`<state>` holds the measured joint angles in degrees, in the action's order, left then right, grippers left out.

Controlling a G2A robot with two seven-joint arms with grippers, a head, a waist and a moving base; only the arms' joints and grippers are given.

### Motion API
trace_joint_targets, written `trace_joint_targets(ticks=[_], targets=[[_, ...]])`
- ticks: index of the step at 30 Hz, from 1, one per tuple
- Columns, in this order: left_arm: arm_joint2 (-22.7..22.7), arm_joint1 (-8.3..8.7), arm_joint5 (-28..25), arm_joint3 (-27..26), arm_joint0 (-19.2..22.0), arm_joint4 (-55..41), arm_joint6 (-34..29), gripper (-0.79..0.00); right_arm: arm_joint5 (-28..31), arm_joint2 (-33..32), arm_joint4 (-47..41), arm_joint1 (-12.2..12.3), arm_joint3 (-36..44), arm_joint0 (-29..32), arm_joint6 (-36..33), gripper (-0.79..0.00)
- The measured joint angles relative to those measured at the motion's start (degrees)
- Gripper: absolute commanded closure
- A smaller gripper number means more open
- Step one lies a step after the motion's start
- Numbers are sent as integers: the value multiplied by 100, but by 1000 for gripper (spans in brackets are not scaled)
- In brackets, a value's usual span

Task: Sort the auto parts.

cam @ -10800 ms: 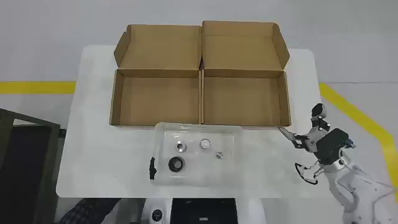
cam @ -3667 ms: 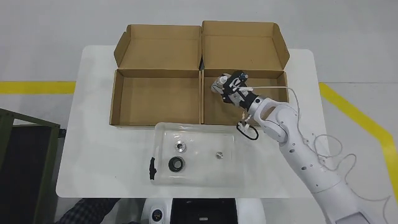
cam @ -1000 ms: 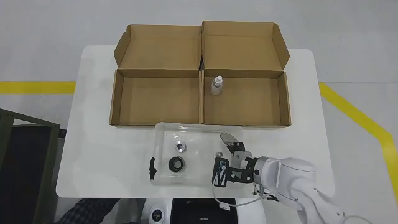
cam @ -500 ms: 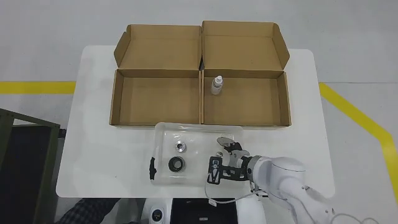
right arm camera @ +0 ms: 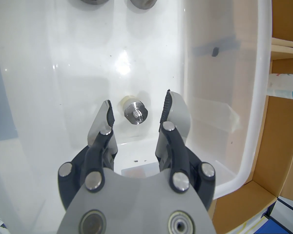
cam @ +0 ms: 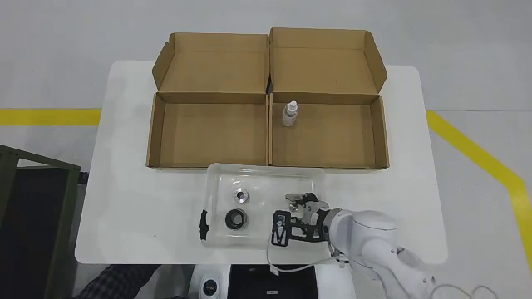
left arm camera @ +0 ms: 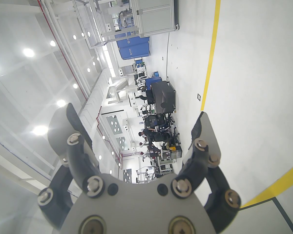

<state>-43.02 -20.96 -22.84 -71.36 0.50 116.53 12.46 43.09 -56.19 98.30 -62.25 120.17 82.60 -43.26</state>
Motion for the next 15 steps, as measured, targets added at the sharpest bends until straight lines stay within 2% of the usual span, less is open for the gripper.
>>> trace_joint_targets(ticks=[2,8,13,15], targets=[[0,0,0,0,0,0,0,-785,4,58,7,-9,-35,-26,-42,-342],[0,0,0,0,0,0,0,-785,0,182,-2,-33,-105,-98,-133,-179],[0,0,0,0,0,0,0,-785,0,219,-39,-43,-102,-142,-167,0],[0,0,0,0,0,0,0,-785,3,218,-57,-43,-81,-151,-150,0]])
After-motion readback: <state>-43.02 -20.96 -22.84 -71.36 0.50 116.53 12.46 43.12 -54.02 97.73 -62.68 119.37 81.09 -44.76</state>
